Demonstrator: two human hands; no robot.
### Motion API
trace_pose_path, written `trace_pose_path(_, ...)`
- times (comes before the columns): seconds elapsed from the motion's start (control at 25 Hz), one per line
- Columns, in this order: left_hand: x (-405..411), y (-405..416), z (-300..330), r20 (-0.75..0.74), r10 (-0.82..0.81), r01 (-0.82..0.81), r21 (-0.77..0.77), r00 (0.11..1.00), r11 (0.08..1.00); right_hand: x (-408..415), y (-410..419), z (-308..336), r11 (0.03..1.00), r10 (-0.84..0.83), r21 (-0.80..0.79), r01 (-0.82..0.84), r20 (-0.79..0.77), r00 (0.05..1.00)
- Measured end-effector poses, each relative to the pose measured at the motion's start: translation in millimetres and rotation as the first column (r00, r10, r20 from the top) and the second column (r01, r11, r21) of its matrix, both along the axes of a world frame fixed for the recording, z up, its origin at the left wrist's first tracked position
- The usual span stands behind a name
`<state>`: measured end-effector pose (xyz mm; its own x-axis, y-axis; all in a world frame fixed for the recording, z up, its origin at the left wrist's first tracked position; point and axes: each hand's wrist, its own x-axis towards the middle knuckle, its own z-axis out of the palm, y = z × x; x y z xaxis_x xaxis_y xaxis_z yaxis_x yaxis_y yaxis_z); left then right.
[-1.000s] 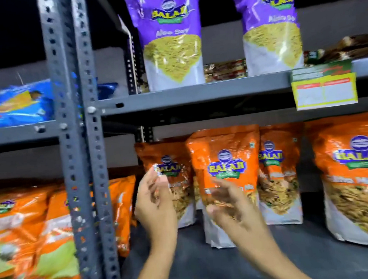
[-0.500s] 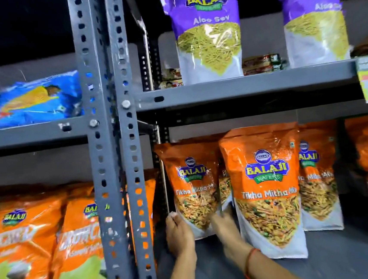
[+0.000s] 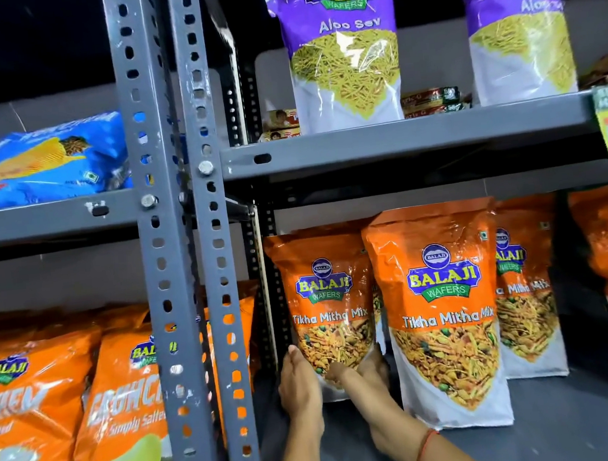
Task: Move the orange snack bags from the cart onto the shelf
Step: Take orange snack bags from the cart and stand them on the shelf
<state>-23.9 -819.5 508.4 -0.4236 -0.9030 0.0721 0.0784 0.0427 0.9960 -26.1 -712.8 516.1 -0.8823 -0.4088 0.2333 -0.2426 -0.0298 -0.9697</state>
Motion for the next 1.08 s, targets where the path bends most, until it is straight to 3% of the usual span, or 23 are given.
trace_pose_path(0.24, -6, 11, -1, 0.03, -0.158, 0.158, -0.023, 0.987, 0.987, -8, 3, -5, 0.992, -0.064, -0.103, 0.073, 0.085, 0.994)
trace_pose_path(0.6, -2, 16, -2, 0.027, -0.2, 0.202, -0.055, 0.979, 0.978, -13, 3, -5, 0.983, -0.008, -0.18, 0.031, 0.125, 0.992)
trace_pose_path(0.76, 5, 21, 1, 0.015, -0.15, 0.151, -0.126, 0.989, 0.98, -2, 5, -1, 0.993, -0.117, -0.035, 0.114, -0.109, 0.987)
trace_pose_path(0.88, 18, 30, 6, -0.188, -0.002, -0.051, -0.275, 0.982, 0.96, 21, 18, 1, 1.0, -0.015, -0.02, 0.01, -0.294, 0.956)
trace_pose_path(1.0, 30, 50, 12, -0.379, -0.029, -0.145, -0.422, 0.925, 0.895, 32, 57, 4, 0.982, -0.051, -0.18, -0.054, -0.535, 0.843)
trace_pose_path(1.08, 30, 65, 13, -0.317, -0.167, -0.035, -0.545, 0.934, 0.838, 23, 96, 13, 0.941, -0.218, -0.339, 0.001, -0.602, 0.768)
